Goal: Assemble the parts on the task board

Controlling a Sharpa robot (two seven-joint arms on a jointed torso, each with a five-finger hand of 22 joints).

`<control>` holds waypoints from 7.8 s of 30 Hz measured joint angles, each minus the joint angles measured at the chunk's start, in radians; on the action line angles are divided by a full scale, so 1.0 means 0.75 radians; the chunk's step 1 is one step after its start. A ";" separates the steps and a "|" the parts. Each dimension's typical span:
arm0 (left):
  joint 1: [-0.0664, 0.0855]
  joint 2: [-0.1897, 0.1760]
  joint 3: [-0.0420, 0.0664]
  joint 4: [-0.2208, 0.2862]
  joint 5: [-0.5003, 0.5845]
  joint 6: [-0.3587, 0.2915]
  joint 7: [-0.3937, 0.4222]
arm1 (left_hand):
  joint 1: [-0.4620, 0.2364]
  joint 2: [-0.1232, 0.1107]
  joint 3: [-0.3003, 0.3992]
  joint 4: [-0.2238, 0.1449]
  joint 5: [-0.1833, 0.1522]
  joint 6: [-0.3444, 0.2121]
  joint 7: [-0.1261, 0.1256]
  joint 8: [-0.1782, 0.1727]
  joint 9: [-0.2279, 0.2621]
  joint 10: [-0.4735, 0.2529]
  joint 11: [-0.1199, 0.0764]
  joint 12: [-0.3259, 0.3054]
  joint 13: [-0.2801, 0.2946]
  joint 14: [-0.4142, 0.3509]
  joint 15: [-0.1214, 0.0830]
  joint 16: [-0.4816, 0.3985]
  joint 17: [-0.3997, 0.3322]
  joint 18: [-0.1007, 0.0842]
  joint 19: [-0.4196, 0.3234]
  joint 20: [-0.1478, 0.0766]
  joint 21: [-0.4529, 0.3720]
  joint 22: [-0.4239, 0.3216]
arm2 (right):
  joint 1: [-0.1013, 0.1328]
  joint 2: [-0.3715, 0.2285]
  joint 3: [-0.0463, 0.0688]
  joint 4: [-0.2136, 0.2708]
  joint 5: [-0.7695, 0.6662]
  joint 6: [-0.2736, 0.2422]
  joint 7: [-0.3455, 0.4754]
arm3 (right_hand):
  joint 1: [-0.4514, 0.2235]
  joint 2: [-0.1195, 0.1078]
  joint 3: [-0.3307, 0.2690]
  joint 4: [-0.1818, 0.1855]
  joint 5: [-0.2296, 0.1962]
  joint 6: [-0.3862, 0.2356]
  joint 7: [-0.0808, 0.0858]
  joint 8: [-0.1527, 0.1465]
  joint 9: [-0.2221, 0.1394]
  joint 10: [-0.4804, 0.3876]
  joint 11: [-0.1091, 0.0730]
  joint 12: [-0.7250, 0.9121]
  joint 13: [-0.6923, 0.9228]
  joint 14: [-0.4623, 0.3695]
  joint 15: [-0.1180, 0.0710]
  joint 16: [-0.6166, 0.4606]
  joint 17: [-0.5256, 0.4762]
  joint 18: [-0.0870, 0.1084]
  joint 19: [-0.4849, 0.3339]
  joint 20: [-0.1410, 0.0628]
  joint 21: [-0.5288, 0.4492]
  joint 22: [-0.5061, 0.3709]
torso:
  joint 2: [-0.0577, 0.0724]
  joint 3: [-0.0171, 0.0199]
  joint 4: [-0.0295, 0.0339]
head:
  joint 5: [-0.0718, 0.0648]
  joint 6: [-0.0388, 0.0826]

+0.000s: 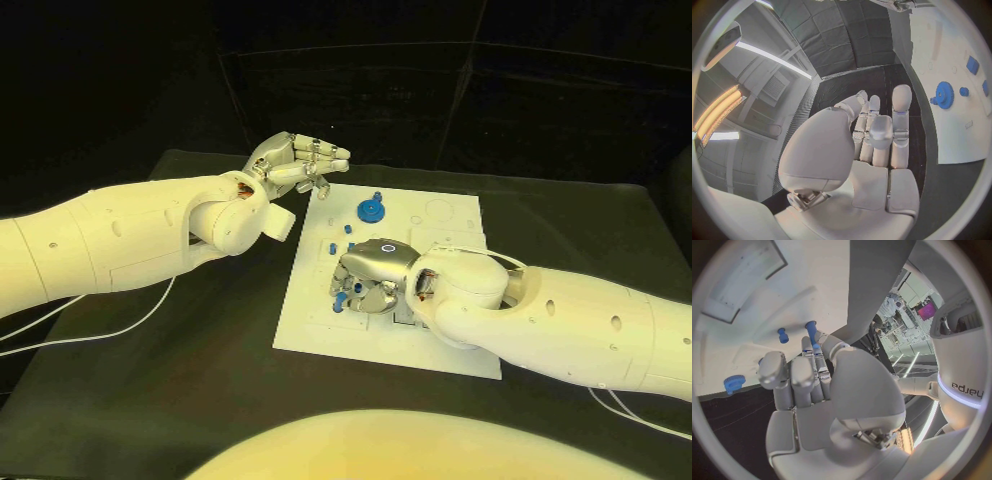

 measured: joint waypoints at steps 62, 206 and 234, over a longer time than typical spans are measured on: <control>0.000 -0.030 -0.015 0.025 0.000 0.003 -0.003 | 0.000 0.000 0.000 0.000 0.000 0.000 0.000 0.006 0.000 0.000 0.000 0.005 0.001 -0.005 0.005 0.000 -0.004 0.000 0.000 0.000 -0.011 -0.002 | 0.047 -0.763 -0.017 0.422 0.372 -0.240 -0.537 | -0.200 -0.020 -0.680 0.439 0.062 -0.163 -0.059 0.291 0.058 0.247 -0.064 1.259 1.276 0.004 -0.048 0.235 0.427 -0.042 0.141 -0.050 0.114 0.175 | -0.013 -0.0061 -0.0179 | -0.168 0.040; 0.000 -0.044 -0.020 0.032 0.000 0.016 -0.019 | -0.006 0.006 0.007 0.007 0.000 0.000 0.000 0.006 0.000 -0.010 0.000 0.005 0.002 -0.005 0.005 0.000 -0.004 0.000 0.000 0.000 -0.017 -0.007 | -0.082 -0.727 -0.017 0.443 0.421 -0.519 -0.561 | -0.101 0.148 -0.876 0.396 0.099 -0.224 -0.079 0.491 0.192 0.289 -0.095 1.272 1.530 0.005 -0.080 0.275 0.585 -0.062 0.178 -0.070 0.142 0.212 | -0.014 -0.0084 -0.0244 | -0.170 0.041; 0.000 -0.030 -0.021 0.041 0.000 0.016 -0.019 | -0.006 0.006 0.007 0.007 0.000 -0.010 0.000 0.010 -0.001 -0.010 0.000 0.005 0.003 -0.005 0.005 -0.005 -0.004 0.000 0.000 0.000 -0.022 -0.009 | -0.100 -0.743 -0.021 0.360 0.374 -0.367 -0.605 | -0.019 0.146 -0.897 0.402 0.268 -0.164 -0.088 0.459 0.189 0.266 -0.081 1.202 1.488 0.005 -0.080 0.252 0.550 -0.062 0.152 -0.058 0.112 0.194 | -0.017 -0.0101 -0.0344 | -0.219 0.046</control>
